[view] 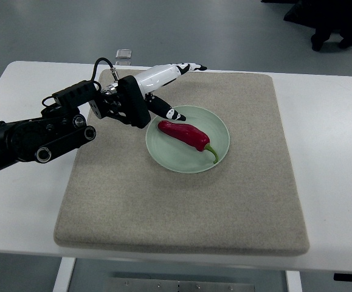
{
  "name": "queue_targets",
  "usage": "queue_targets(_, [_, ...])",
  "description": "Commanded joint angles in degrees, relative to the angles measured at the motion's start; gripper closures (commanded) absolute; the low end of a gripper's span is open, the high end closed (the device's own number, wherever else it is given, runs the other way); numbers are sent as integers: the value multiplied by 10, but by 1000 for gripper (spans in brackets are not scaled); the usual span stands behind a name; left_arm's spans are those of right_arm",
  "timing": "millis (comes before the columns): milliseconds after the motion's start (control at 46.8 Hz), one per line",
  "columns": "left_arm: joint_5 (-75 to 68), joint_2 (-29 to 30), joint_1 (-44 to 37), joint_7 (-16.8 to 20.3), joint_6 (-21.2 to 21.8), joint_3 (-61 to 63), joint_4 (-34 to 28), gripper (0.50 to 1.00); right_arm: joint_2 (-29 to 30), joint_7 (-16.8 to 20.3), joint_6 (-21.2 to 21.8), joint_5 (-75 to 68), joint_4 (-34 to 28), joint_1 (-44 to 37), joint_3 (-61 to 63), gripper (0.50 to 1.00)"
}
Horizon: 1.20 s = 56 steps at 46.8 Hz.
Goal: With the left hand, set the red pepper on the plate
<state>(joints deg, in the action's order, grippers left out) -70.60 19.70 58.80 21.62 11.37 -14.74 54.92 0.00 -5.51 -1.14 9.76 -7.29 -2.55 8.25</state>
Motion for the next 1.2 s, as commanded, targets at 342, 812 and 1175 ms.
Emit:
queue_targets(342, [279,-5,-20,0,84,-27,-38,508,0,0,0,0,0,0,0,568])
queue_targets(812, [560,-15,-28,0,79,-120,-86,504,0,0,0,0,0,0,0,568])
queue_targets(1175, [666,-45,-78,0,35,-235,-87,500,0,0,0,0,0,0,-1,568])
